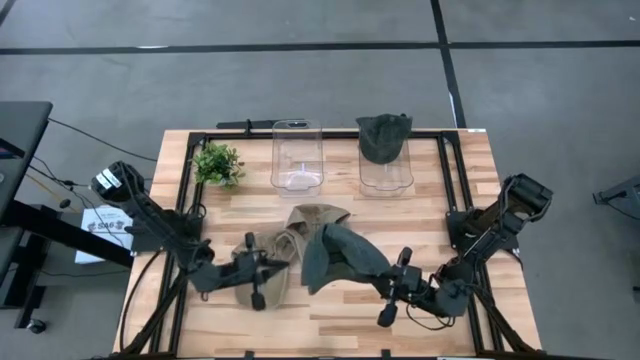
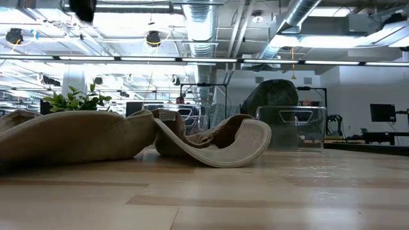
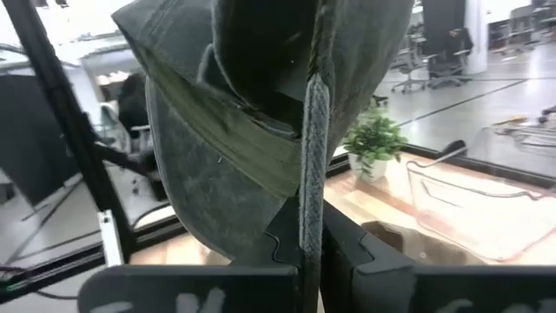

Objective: Pick & Place hat
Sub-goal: Put the black cap into the right transparent bin

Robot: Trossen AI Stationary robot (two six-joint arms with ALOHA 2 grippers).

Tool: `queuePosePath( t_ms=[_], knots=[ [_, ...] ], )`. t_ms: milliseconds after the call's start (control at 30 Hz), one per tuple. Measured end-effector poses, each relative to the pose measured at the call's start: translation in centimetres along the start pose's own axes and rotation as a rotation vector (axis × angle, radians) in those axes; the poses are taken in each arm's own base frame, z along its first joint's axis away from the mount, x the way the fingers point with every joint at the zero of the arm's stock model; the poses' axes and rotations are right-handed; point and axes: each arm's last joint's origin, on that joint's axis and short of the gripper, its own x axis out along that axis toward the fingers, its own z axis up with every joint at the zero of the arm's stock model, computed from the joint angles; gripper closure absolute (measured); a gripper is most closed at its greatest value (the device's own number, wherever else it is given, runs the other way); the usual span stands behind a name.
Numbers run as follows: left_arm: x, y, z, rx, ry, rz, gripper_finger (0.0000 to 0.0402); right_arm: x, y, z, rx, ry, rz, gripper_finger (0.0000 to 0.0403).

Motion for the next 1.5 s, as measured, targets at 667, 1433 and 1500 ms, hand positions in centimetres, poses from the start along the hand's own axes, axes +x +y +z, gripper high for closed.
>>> queuePosePath(
  t_ms=[667, 1433, 1500],
  knots=[
    [2.7, 1.1, -1.4, -0.125, 0.052, -0.216, 0.0328, 2.3, -1.6, -1.1, -0.032, 0.025, -0.153, 0.0398],
    [4.1, 1.9, -1.9, -0.210, 0.032, -0.164, 0.0241, 4.3, -2.9, -1.8, 0.012, 0.054, -0.183, 0.0397],
    [4.4, 2.1, -1.9, -0.211, 0.031, -0.151, 0.0242, 4.7, -2.9, -2.3, 0.011, 0.056, -0.185, 0.0397]
  ],
)
